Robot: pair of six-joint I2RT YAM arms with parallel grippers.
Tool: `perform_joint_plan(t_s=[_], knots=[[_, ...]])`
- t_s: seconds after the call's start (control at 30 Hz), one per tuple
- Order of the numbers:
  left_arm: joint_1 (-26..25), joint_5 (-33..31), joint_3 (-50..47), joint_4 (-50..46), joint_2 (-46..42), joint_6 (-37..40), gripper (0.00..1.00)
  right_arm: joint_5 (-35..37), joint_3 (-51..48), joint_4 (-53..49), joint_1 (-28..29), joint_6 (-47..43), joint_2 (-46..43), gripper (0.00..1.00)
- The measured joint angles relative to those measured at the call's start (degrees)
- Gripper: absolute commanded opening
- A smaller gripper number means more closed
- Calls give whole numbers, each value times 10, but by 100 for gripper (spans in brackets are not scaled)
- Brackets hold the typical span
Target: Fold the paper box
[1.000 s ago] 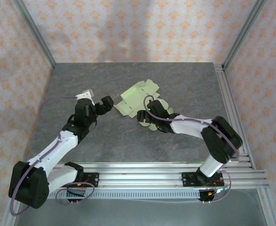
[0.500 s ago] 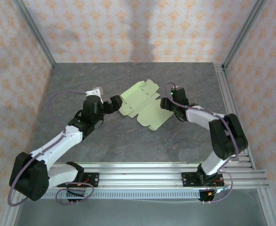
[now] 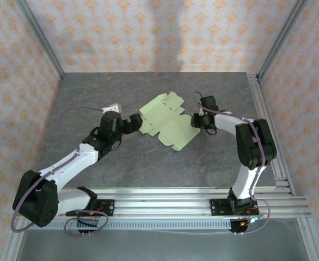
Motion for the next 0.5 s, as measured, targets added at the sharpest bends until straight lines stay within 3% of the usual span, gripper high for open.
perform_joint_plan(t_s=[0.37,0.5], knots=[[0,4,0,10,7,2,100,15,-36,-1,0,24,-36,5],[0,11,0,13,11,2,100,38,-64,11,2,64,-74,5]])
